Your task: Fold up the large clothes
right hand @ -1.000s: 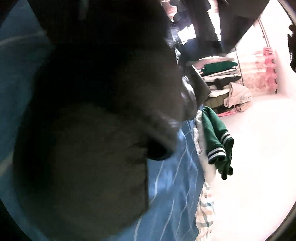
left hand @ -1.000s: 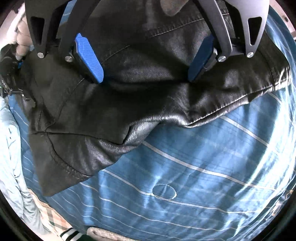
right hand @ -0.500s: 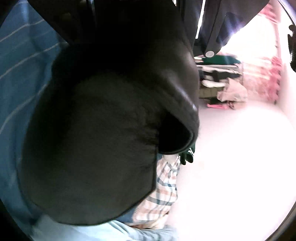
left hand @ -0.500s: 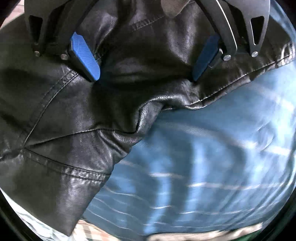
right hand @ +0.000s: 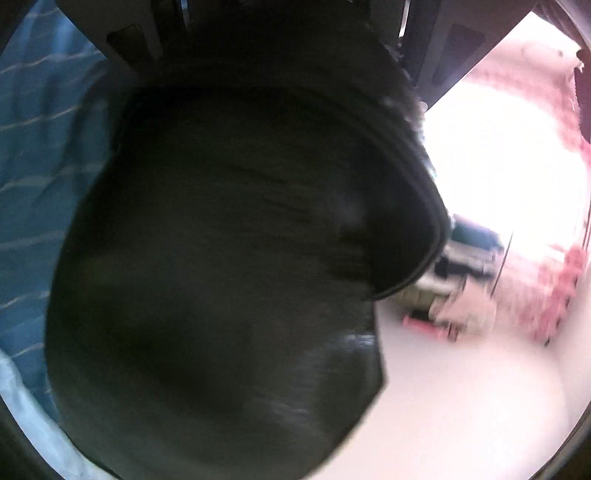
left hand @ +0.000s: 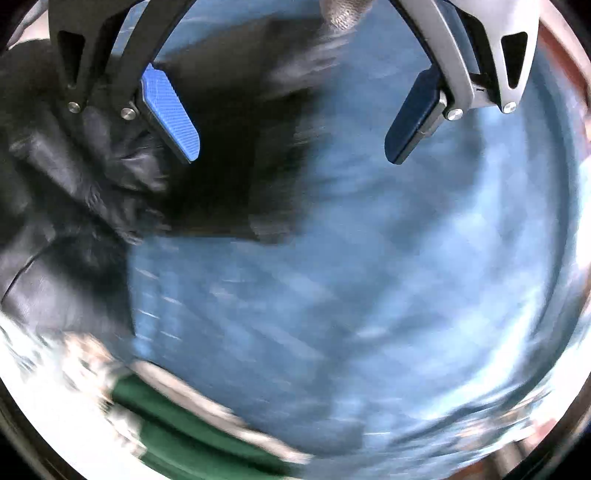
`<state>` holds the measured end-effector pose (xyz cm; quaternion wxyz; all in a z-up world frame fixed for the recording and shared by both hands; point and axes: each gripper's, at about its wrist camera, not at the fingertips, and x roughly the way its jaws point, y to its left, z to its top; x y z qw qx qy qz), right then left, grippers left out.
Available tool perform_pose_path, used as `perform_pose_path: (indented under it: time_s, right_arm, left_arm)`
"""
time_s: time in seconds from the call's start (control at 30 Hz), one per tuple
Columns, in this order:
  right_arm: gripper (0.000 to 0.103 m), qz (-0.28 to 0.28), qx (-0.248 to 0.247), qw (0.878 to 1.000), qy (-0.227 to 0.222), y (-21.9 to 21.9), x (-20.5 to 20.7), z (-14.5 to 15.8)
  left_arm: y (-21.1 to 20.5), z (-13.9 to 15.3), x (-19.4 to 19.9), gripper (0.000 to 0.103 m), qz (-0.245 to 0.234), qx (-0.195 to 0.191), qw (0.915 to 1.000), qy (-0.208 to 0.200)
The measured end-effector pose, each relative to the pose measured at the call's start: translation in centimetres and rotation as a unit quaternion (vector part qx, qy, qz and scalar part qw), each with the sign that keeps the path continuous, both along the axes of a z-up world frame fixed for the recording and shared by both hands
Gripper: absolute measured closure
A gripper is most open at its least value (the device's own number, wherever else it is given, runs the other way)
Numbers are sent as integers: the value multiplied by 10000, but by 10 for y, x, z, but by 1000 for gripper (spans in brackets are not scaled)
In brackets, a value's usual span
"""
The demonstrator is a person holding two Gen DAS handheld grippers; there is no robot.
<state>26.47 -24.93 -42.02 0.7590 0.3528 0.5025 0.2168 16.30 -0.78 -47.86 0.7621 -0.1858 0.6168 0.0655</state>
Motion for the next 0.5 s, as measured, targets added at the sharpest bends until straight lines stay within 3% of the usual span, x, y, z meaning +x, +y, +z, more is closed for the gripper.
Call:
perform_pose_path:
  time_s: [0.13,0.27,0.33,0.37,0.4,0.47,0.5]
  right_arm:
    - [87,817,-292,9959,273,82,-9,-41]
    - [79,1592,-769,9800,913,146,-22,-96]
    - [75,1939,-1073,9693,1061,166,-24,-107]
    - [65,2039,-1074,9679,1001,171,-24,-103]
    - [47,2124,-1046,9667,973,173,-23,-97]
    - [21,2443,-936,9599,1012,177,-24,-82]
    - [20,2511,-903,9585,1006,176,-26,-76]
  left_arm:
    - [52,11,-37,0,642,349,9973,69]
    - [79,23,-60,0,943,701,9930,82]
    - [88,29,-68,0,1066,731,9915,109]
    - [90,30,-66,0,1091,701,9915,90]
    - [92,35,-66,0,1115,648,9916,32]
    - [92,50,-66,0,1130,555,9920,-98]
    - [91,55,-60,0,1108,492,9925,-161]
